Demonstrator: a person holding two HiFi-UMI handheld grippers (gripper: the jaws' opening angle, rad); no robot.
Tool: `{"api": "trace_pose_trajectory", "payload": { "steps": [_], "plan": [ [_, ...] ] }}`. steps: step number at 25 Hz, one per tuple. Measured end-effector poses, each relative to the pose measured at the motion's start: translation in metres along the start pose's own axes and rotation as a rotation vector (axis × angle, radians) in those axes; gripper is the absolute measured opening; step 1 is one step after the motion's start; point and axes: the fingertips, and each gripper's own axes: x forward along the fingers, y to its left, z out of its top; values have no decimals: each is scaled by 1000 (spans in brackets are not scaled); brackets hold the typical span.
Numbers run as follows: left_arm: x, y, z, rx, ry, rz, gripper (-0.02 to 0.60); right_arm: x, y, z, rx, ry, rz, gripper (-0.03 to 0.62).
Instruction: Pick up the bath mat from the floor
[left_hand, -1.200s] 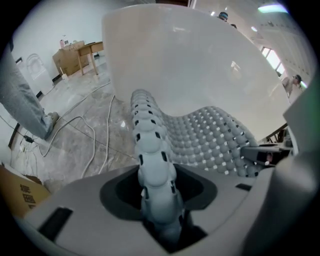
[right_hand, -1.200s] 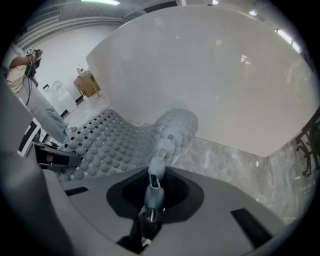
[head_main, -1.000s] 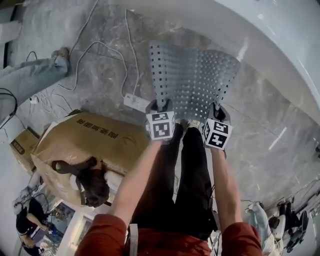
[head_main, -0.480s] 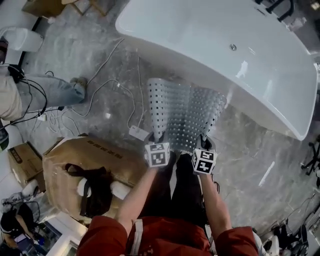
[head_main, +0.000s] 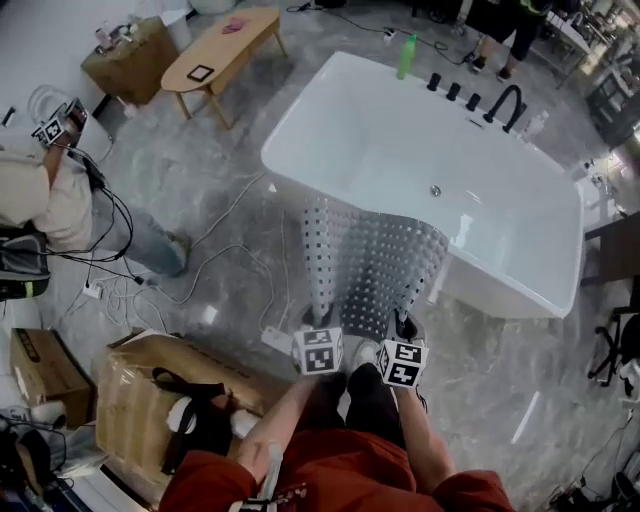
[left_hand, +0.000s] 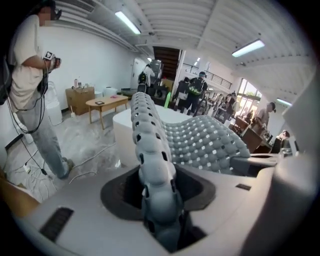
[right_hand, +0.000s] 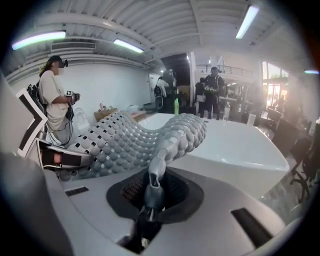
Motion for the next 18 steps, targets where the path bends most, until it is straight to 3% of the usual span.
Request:
{"api": "trace_pose_trajectory", "payload": {
  "steps": [12, 18],
  "plan": [
    [-93, -30, 222, 128, -440, -95, 175, -94, -26, 223, 0, -460, -128, 49],
    [-164, -65, 302, 172, -694, -144, 175, -175, -44, 306, -61, -720, -217, 49]
  ]
}}
